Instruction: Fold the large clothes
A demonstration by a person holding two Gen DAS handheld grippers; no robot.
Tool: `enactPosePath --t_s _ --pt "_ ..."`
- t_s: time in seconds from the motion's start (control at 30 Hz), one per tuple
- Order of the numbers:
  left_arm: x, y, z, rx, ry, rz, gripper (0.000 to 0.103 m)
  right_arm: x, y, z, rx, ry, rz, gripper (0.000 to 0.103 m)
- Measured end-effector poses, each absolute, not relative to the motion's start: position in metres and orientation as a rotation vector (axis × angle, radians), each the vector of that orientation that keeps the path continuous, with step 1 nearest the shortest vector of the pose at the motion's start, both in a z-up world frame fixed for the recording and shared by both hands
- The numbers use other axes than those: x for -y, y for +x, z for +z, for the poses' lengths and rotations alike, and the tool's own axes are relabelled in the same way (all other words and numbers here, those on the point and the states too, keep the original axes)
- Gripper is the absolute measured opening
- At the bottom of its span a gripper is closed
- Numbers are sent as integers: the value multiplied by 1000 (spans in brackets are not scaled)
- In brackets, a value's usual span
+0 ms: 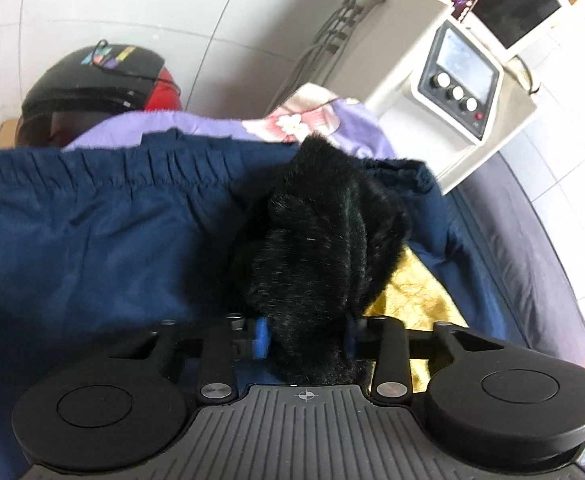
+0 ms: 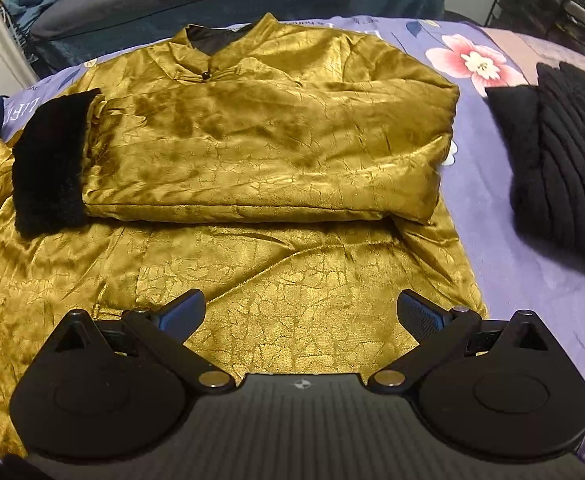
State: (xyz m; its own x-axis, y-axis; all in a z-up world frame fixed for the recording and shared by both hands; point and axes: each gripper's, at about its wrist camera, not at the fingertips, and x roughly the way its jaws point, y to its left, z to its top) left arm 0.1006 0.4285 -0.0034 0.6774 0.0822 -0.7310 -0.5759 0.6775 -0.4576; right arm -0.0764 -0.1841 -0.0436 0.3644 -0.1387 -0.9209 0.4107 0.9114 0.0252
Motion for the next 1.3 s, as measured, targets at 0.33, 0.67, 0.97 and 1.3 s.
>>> enactPosePath --t_s 0.33,0.67,0.97,1.3 --pt "-384 120 71 -639 -553 308 74 185 -75 -50 -1151 305 -333 101" --pt "-209 154 115 -560 -379 -115 74 210 -83 -59 -1160 392 -367 101" --pt "-34 153 67 -699 -312 -369 72 236 -96 -58 -1158 437 -399 101" --pt "59 103 16 -759 -112 -424 83 256 -108 -64 -1166 494 -435 101"
